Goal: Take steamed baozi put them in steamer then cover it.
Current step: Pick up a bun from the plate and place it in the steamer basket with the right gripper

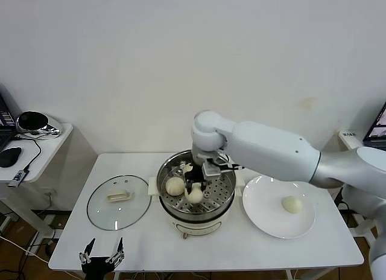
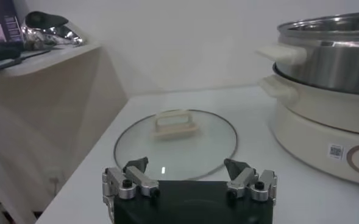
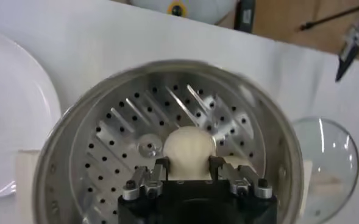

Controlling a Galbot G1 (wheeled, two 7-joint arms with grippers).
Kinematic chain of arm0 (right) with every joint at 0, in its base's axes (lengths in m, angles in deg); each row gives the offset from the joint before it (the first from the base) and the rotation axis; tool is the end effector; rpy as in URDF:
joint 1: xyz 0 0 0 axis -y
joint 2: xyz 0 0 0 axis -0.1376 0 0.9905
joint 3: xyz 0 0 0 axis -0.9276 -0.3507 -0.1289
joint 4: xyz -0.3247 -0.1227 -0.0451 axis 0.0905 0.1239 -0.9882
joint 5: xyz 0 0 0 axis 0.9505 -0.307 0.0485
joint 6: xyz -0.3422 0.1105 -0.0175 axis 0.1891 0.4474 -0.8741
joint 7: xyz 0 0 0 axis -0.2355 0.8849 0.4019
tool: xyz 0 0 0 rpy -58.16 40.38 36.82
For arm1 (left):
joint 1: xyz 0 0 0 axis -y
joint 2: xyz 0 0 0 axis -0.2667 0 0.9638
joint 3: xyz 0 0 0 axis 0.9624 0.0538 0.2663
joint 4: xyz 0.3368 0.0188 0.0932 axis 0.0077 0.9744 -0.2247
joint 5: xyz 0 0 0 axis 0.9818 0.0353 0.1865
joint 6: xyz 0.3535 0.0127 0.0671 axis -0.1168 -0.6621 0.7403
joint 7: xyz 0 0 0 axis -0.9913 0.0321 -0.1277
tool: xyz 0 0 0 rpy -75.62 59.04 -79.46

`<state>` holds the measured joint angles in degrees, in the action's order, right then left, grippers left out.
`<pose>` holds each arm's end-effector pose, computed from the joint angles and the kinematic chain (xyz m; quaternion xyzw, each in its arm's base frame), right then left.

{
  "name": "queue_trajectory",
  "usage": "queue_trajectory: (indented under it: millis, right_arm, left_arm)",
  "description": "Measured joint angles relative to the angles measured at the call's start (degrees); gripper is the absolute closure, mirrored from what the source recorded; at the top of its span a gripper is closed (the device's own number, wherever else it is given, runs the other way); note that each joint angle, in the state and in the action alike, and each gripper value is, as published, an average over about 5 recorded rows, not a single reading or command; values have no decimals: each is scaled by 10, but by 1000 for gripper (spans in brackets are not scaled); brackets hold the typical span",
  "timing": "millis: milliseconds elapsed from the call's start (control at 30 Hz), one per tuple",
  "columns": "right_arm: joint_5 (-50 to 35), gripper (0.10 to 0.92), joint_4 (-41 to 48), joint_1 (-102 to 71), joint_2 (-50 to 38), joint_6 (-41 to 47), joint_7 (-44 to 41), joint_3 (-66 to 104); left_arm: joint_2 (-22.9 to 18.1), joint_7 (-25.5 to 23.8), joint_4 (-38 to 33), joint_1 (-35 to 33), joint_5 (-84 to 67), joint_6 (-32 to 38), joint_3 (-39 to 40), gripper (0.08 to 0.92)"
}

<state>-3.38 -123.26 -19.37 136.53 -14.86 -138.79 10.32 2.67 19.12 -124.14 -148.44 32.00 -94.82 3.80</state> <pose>0.4869 0.1799 -0.0814 -0.6861 -0.0501 -0.7124 0.1391 0.1125 0.0654 -0.3344 0.0494 -0.9774 -0.0523 0.1988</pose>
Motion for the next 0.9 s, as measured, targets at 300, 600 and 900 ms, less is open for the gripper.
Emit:
queue_trajectory:
  millis: [300,600,900]
  right_arm:
    - [11,592,-15,-10,-5,-8,4,-9]
    - [22,431,-12,-11,-2,-4,17,-10]
    - [3,218,-24,8,-18,38,14,6]
  left_arm:
    - [0,1,3,-1,1,2,2,177]
    - [2,1,6,0,2,3,4,177]
    - [2,1,3,-1,5,3,8,177]
